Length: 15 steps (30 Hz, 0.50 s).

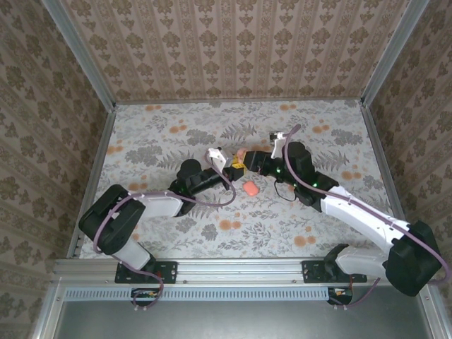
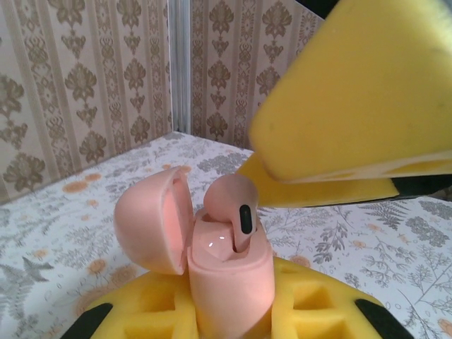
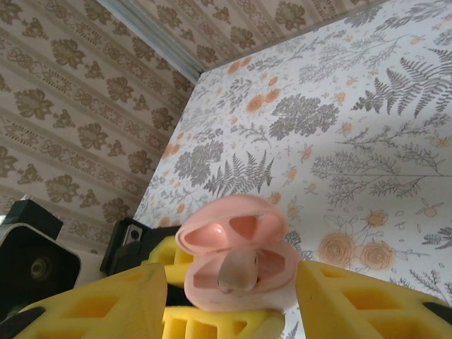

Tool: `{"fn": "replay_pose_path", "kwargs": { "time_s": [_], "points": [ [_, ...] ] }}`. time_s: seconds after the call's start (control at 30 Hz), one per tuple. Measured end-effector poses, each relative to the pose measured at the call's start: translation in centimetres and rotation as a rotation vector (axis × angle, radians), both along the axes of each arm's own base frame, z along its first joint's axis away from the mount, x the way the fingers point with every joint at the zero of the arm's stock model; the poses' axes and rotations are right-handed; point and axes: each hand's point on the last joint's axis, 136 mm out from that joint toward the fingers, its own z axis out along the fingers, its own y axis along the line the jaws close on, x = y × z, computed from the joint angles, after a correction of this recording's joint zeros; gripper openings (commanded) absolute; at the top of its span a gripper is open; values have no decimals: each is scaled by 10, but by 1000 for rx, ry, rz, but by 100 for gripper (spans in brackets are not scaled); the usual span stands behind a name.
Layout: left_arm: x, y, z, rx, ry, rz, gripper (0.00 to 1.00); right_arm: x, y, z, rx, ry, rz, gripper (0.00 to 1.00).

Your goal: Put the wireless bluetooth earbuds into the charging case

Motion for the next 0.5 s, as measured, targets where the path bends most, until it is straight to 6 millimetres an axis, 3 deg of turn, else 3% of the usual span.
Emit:
{"fn": "replay_pose_path", "kwargs": {
  "time_s": [0.3, 0.5],
  "points": [
    [-4, 3, 6, 30, -81, 2, 10, -23, -6, 40, -4, 31, 66, 51],
    [-7, 6, 6, 53, -106, 1, 10, -33, -16, 51, 6, 123, 87, 44]
  ]
}}
